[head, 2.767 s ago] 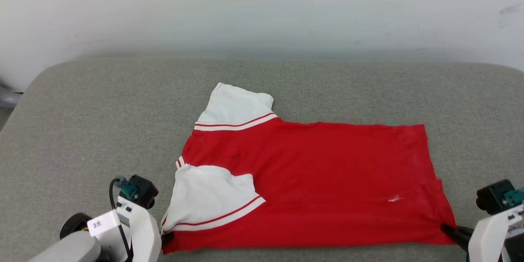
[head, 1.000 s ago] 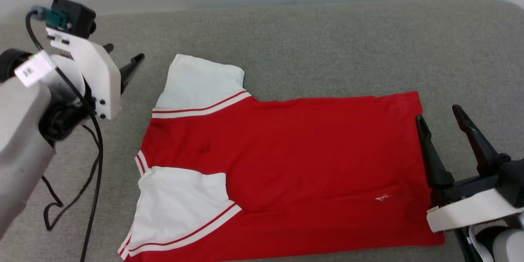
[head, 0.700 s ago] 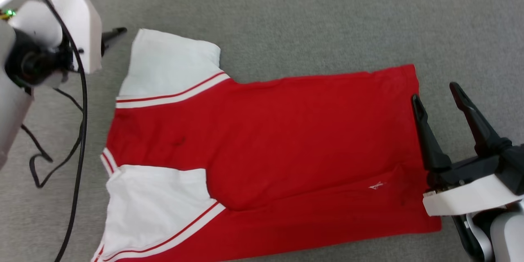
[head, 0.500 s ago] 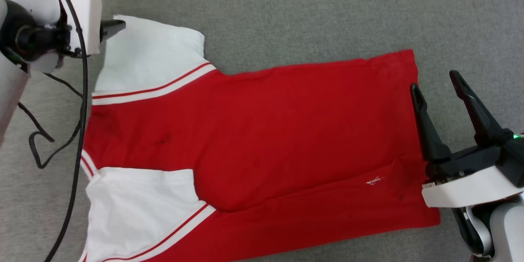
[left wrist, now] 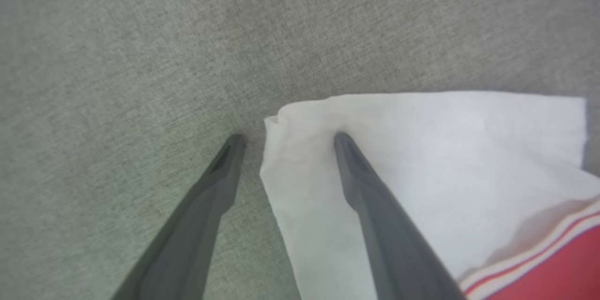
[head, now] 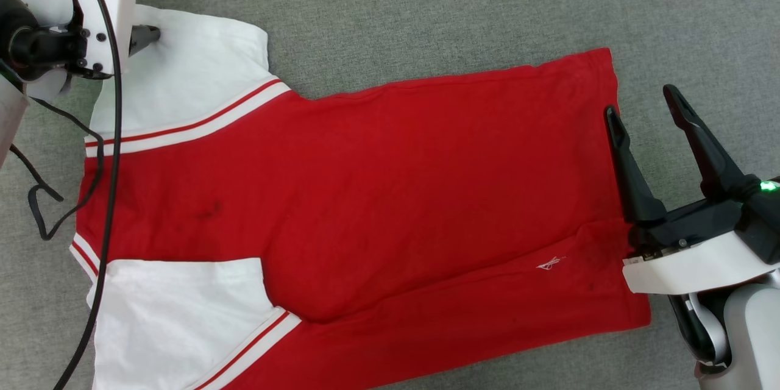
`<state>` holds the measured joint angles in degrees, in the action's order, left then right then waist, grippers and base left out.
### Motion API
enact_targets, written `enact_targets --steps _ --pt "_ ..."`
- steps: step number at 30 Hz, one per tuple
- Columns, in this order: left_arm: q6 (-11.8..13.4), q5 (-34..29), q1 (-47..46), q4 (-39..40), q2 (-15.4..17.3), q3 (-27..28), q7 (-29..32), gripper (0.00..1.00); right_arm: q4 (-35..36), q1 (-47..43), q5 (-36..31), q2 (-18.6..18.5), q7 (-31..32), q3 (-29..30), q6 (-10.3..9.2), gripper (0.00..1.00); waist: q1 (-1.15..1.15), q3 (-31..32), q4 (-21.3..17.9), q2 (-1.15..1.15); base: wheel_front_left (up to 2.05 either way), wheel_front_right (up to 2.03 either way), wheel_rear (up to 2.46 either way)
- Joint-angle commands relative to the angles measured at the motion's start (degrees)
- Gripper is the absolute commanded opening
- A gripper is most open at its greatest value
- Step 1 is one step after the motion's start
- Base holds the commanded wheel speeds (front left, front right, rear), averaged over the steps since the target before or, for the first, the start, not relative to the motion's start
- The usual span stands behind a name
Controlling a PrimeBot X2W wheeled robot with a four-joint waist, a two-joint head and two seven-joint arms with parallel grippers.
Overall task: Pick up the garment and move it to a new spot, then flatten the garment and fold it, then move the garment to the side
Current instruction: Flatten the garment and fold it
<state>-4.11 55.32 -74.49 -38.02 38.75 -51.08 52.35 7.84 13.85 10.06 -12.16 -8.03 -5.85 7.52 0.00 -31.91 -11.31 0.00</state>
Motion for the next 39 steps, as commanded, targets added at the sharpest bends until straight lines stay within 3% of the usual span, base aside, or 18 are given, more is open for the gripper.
enact_targets --steps 1,2,8,15,22,29,34,39 --pt "-0.27 0.23 2.46 -1.30 -0.22 -1.15 1.14 0.55 -0.06 0.49 0.24 -0.28 -0.22 0.16 -0.07 1.00 0.00 -0.02 0.04 0.00 0.00 0.00 0.00" --pt "-0.20 0.53 2.87 -1.40 -0.36 -1.01 1.12 0.00 -0.09 0.62 0.28 -0.30 -0.22 0.26 -0.07 1.00 0.00 -0.01 0.08 0.00 0.00 0.00 0.00" --pt "-0.92 -0.35 3.21 -0.94 -0.25 -1.33 -1.48 0.00 0.03 1.54 0.81 -0.27 0.33 1.46 -0.07 1.00 0.00 0.85 0.70 0.00 0.00 0.00 0.00" --pt "-2.10 -0.65 2.54 0.83 -1.98 -1.18 -7.23 0.00 0.14 3.56 2.04 -4.14 5.69 4.13 -0.07 1.00 0.00 4.35 2.82 0.00 0.00 0.00 0.00" --pt "-3.06 -1.81 4.07 4.09 -3.46 -3.79 -11.42 0.00 -1.64 8.89 8.38 -13.82 20.71 2.92 -0.07 1.00 0.00 7.56 5.84 0.00 0.00 0.00 0.00" --pt "-3.26 -1.52 4.20 6.64 -5.04 -5.89 -14.38 0.00 -5.79 16.24 18.83 -24.97 40.85 -4.55 -0.07 1.00 0.00 8.83 8.34 0.00 0.00 0.00 0.00" --pt "-3.29 -0.95 3.42 8.61 -5.93 -7.43 -16.00 0.00 -9.25 21.08 25.30 -28.07 53.23 -10.01 -0.07 1.00 0.00 8.70 9.97 0.00 0.00 0.00 0.00" --pt "-3.29 -0.88 2.19 10.31 -6.22 -9.26 -17.20 0.00 -13.44 25.35 25.69 -29.10 58.35 -14.88 -0.07 1.00 0.00 7.65 11.65 0.00 0.00 0.00 0.00"
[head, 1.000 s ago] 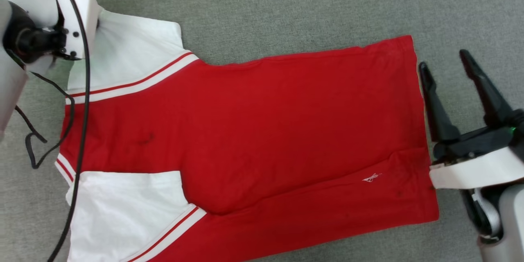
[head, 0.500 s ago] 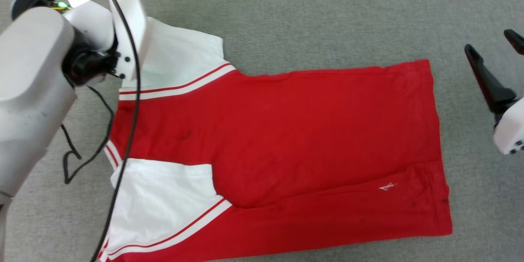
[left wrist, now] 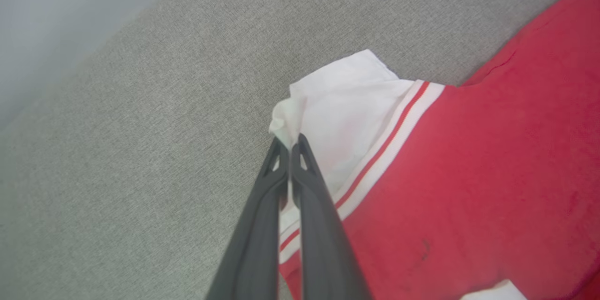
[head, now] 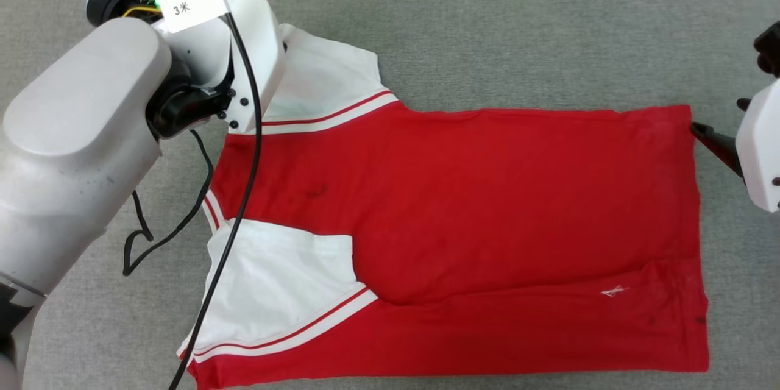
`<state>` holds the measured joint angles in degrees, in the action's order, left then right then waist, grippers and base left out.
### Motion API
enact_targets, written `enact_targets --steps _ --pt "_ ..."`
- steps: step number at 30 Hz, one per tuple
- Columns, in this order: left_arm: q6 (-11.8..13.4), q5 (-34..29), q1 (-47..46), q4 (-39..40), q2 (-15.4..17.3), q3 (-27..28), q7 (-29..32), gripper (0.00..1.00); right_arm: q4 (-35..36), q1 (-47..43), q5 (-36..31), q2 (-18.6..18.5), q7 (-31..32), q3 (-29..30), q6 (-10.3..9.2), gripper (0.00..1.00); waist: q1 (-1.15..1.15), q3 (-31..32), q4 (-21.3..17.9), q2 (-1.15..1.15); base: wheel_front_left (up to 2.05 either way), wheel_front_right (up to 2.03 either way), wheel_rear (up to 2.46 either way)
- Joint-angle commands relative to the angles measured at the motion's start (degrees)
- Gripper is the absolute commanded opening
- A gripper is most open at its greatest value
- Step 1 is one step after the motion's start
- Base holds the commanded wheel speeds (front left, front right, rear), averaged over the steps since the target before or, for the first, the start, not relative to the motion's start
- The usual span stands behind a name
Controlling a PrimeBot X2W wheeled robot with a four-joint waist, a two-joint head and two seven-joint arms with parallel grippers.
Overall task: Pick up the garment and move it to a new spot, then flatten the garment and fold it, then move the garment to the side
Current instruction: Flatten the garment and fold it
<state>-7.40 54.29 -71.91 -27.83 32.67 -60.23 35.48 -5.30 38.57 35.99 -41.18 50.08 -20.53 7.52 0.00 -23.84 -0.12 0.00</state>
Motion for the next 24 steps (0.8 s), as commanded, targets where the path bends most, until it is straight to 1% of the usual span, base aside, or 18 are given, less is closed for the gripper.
enact_targets --steps 1,9,12,14,19,20,21,24 --pt "0.00 0.14 -0.67 0.37 -0.11 -0.45 -0.53 0.00 -1.30 1.31 -0.18 0.09 0.48 -1.04 -0.07 1.00 0.00 -0.66 0.74 0.00 0.00 0.00 0.00" --pt "-0.01 0.35 -2.47 1.48 0.17 -2.59 -2.65 0.00 -10.05 5.00 -0.41 3.25 -0.74 -4.92 -0.07 1.00 0.00 -2.61 2.40 0.00 0.00 0.00 0.00" --pt "-0.01 0.44 -2.72 1.59 0.25 -3.41 -3.37 0.00 -13.33 4.60 -0.62 4.14 -1.32 -7.18 -0.07 1.00 0.00 -3.23 2.73 0.00 0.00 0.00 0.00" --pt "-0.01 0.76 -2.95 1.44 0.23 -3.71 -3.83 0.00 -15.82 3.83 0.83 5.15 -0.80 -8.42 -0.04 1.00 0.00 -3.43 2.85 0.00 0.00 0.00 0.00" --pt "-0.01 1.46 -3.44 0.94 0.35 -4.79 -4.45 0.00 -18.40 2.86 3.68 5.06 -0.15 -12.56 0.06 1.00 0.00 -3.51 2.72 0.00 0.00 0.00 0.00" --pt "-0.01 1.56 -3.50 0.84 0.47 -5.04 -4.45 0.00 -18.46 3.18 3.98 4.78 -0.90 -12.83 0.08 0.33 0.00 -3.47 2.61 0.00 0.00 0.00 0.00" --pt "-0.01 1.80 -3.51 0.70 0.54 -5.27 -4.48 0.00 -18.72 3.72 4.36 4.60 -1.84 -12.72 0.06 0.00 0.00 -3.39 2.48 0.00 0.00 0.00 0.00" --pt "-0.01 2.23 -3.34 0.28 0.55 -5.75 -4.86 0.00 -19.36 5.73 4.46 3.73 -4.60 -12.94 0.01 0.00 0.00 -2.88 2.09 0.00 0.00 0.00 0.00"
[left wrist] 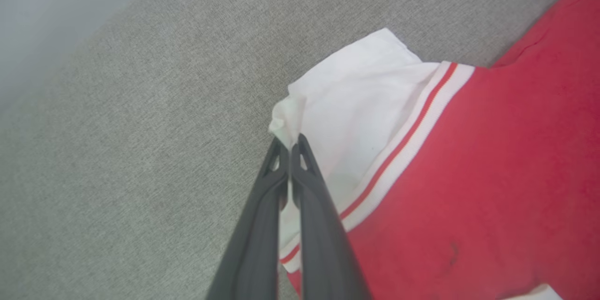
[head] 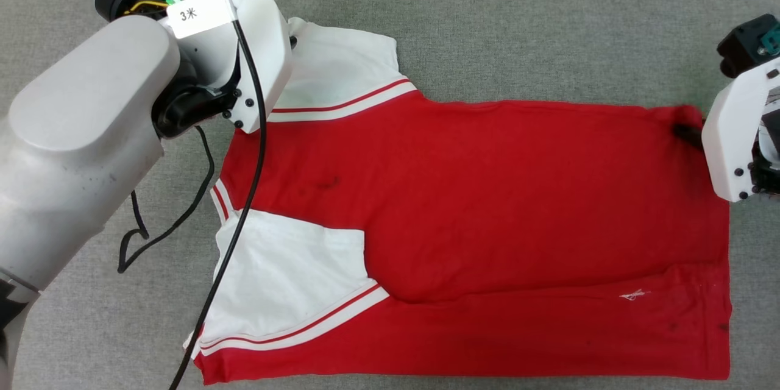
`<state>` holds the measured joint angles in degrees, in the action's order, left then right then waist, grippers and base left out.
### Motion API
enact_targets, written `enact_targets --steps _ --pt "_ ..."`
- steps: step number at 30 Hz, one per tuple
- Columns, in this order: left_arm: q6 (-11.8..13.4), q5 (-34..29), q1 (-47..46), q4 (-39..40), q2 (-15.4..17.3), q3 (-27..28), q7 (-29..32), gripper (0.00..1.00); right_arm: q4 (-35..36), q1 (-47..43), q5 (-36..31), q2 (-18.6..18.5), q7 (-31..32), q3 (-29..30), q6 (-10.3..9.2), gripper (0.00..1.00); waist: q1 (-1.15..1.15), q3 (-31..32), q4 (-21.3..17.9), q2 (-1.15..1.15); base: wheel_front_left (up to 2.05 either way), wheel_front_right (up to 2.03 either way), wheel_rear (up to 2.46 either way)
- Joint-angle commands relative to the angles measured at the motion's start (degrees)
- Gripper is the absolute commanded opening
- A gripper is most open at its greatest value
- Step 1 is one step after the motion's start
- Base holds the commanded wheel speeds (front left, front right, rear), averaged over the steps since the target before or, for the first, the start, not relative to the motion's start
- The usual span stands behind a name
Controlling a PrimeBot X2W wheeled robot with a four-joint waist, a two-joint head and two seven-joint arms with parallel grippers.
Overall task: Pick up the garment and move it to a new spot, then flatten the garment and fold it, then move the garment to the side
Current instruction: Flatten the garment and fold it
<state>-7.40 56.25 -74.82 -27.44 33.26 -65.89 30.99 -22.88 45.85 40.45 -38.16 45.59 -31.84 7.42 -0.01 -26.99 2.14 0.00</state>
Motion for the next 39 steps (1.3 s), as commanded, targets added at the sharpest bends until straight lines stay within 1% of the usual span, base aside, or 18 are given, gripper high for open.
enact_targets --steps 1,5,7,9,10,15,20,26,31,35,39 --pt "-0.01 0.44 -0.35 -0.23 -0.06 -0.23 -0.51 0.00 -1.95 -0.95 0.07 0.48 -1.18 -1.59 0.02 0.00 0.01 0.56 -0.27 0.00 0.00 0.00 0.00" --pt "-0.01 0.80 0.54 -0.68 0.54 -0.77 -1.67 0.00 -2.54 0.93 0.26 0.11 -6.23 -1.58 0.00 0.00 0.01 2.68 -0.68 0.00 0.00 0.00 0.00" --pt "-0.01 1.04 1.20 -0.68 0.65 -1.16 -2.28 0.00 -2.54 0.94 1.38 0.59 -8.98 -1.23 0.01 0.00 0.01 4.16 -0.79 0.00 0.00 0.00 0.00" --pt "-0.01 1.41 1.97 -0.46 1.20 -1.26 -2.92 0.00 -2.35 0.26 1.67 0.54 -11.14 -1.83 0.01 0.00 0.01 5.71 -0.93 0.00 0.00 0.00 0.00" --pt "-0.01 1.41 1.97 -0.46 1.20 -1.26 -2.92 0.00 -2.35 0.26 1.67 0.54 -11.14 -1.83 0.01 0.00 0.01 5.71 -0.93 0.00 0.00 0.00 0.00" --pt "-0.01 2.40 4.85 1.13 2.47 -1.66 -4.34 0.00 -1.76 -2.41 2.57 -0.04 -16.35 -2.44 0.01 0.00 0.01 9.39 -0.88 0.00 0.00 0.00 0.00" --pt "1.00 3.35 8.83 4.12 4.85 -1.79 -5.70 0.00 0.02 -6.32 2.40 -0.73 -19.51 -2.95 0.02 0.00 0.01 12.61 -0.91 0.00 0.00 0.00 0.00" --pt "3.50 4.28 14.11 9.52 8.45 -2.04 -7.65 0.00 2.16 -11.33 2.26 -1.15 -21.28 -1.80 0.02 0.00 0.01 16.04 -0.95 0.00 0.00 0.00 0.00" --pt "5.85 4.58 18.97 14.49 11.26 -2.94 -9.09 0.00 4.15 -16.60 1.83 -1.84 -22.03 0.15 0.02 0.00 0.01 18.39 -0.25 0.00 0.00 0.00 0.00" --pt "8.25 5.15 23.47 19.08 14.53 -3.35 -10.27 0.00 6.68 -20.76 1.23 -2.14 -21.86 1.74 0.02 0.00 0.01 19.96 -0.44 0.00 0.00 0.00 0.00" --pt "11.28 5.27 28.19 23.72 18.47 -4.17 -11.18 0.00 9.18 -25.28 0.78 -2.20 -21.60 3.54 0.02 0.00 0.01 21.71 -0.46 0.00 0.00 0.00 0.00"
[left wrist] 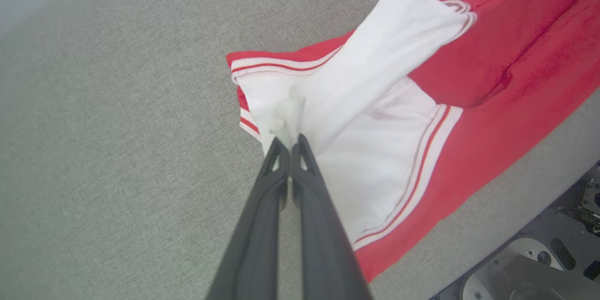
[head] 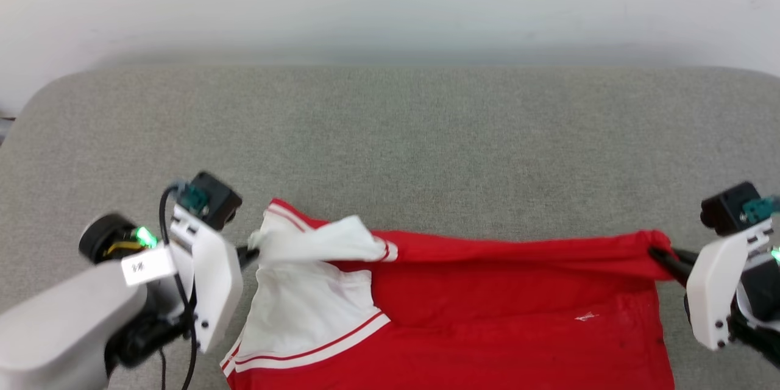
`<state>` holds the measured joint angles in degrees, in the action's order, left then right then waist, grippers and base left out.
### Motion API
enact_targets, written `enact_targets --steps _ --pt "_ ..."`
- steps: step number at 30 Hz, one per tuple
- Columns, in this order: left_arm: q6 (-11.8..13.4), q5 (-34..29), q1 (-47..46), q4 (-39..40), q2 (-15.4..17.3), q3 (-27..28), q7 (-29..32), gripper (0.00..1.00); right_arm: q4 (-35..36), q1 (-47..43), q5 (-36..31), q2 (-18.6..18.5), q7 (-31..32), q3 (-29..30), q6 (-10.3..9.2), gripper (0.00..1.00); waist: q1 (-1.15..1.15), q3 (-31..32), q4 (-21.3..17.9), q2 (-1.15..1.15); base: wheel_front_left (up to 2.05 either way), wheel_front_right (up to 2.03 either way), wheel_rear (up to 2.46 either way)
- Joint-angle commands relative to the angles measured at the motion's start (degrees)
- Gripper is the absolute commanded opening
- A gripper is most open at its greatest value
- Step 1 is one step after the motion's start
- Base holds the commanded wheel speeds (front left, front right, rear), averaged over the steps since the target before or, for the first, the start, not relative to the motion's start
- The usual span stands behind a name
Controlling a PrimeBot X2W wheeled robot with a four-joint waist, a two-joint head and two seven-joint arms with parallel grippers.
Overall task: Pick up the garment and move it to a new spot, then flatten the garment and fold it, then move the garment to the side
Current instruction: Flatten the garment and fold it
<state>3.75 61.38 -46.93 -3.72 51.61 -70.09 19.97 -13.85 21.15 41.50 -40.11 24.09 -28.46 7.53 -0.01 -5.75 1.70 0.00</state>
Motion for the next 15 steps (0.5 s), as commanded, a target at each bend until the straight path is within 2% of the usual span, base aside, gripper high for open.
enact_targets --steps 1,8,15 --pt "0.91 0.01 1.57 1.07 0.78 -0.24 -0.40 0.00 0.60 -1.85 -0.16 -0.29 0.07 0.68 -0.09 0.00 0.01 0.89 0.04 0.00 0.00 0.00 0.00" --pt "5.32 1.83 9.83 6.40 2.71 -1.33 -1.93 0.00 3.43 -10.42 -0.43 0.07 1.44 4.07 -0.09 0.00 0.01 1.98 0.60 0.00 0.00 0.00 0.00" --pt "6.07 2.50 14.78 3.71 0.54 -2.11 -3.16 0.00 2.98 -15.71 -1.24 2.53 2.89 6.10 -0.09 0.00 0.01 0.40 0.70 0.00 0.00 0.00 0.00"
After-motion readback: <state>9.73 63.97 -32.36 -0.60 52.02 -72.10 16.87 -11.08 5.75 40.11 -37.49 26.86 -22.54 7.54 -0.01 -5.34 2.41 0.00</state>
